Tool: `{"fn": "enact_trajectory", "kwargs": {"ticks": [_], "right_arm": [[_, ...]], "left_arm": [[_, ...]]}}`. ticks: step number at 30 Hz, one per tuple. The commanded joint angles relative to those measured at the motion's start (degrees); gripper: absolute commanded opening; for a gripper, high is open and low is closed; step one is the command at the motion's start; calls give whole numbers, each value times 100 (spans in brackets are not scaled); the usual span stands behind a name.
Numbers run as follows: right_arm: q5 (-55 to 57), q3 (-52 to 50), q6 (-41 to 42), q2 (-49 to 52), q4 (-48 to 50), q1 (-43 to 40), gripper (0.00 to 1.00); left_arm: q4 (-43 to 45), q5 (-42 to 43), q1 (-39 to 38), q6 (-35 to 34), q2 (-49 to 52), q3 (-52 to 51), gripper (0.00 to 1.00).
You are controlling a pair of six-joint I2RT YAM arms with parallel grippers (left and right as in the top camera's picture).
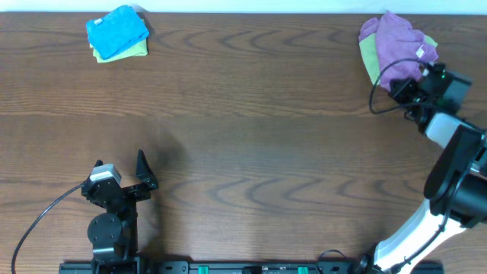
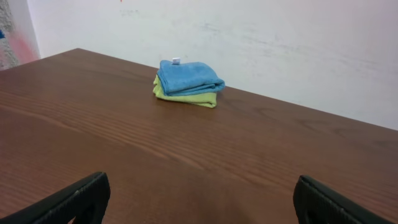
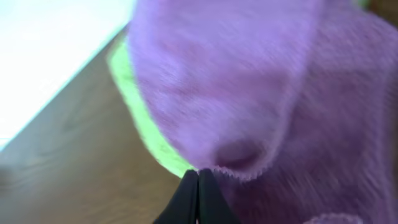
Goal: Fold the cloth
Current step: 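Reach the right gripper to the purple cloth and pinch its edge, then lift the purple cloth with the right gripper and drag it to table center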
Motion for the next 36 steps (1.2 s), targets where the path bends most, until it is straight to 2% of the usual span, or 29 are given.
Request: {"fn": "enact_trajectory", "kwargs": {"ticks": [1, 14, 22, 30, 36], "right_arm": [[-944, 601, 74, 48, -310, 92, 2], [-1139, 3198, -776, -361, -2889, 776, 2], [-1119, 4767, -1491, -396, -4562, 1714, 2], [-861, 5556, -2157, -396, -5674, 2973, 2], [-866, 5936, -2302, -413, -6498, 3473, 1]], "left_arm": [[-129, -13, 17, 105, -37, -201, 96], [-129, -13, 17, 105, -37, -201, 96], [-129, -13, 17, 105, -37, -201, 96], [-129, -13, 17, 105, -37, -201, 95], [-129, -13, 17, 105, -37, -201, 95]]}}
